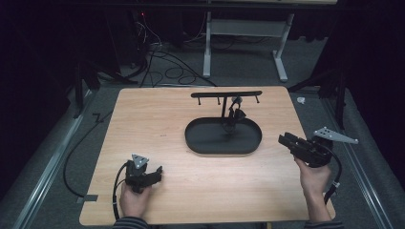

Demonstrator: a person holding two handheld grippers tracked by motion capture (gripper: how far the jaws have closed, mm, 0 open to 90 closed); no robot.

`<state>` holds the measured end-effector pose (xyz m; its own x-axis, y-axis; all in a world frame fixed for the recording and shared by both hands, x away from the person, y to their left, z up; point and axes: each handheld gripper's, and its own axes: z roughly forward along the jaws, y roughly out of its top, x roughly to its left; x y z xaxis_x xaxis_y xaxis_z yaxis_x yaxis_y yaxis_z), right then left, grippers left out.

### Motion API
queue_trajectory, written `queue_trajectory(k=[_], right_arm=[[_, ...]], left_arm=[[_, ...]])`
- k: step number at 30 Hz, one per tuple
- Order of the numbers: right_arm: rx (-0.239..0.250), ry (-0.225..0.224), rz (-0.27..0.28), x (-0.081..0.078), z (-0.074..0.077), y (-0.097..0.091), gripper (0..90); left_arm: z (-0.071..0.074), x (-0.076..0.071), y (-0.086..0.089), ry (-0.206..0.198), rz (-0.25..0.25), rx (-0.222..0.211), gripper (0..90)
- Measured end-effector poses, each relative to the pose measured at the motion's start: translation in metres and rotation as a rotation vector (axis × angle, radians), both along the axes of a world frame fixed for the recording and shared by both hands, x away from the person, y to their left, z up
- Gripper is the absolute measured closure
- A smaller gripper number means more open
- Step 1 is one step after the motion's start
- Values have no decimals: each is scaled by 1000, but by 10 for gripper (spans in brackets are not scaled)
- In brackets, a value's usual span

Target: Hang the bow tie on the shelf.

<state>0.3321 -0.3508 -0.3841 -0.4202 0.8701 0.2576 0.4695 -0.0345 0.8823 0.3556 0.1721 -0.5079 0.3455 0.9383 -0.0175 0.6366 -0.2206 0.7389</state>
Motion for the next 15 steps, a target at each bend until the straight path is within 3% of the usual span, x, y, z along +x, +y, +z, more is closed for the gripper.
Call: queue_trajectory(k=[15], right_arm=[[-6,5,20,-10,-9,9,660]], left_arm=[[0,0,0,0,-1,0,237]])
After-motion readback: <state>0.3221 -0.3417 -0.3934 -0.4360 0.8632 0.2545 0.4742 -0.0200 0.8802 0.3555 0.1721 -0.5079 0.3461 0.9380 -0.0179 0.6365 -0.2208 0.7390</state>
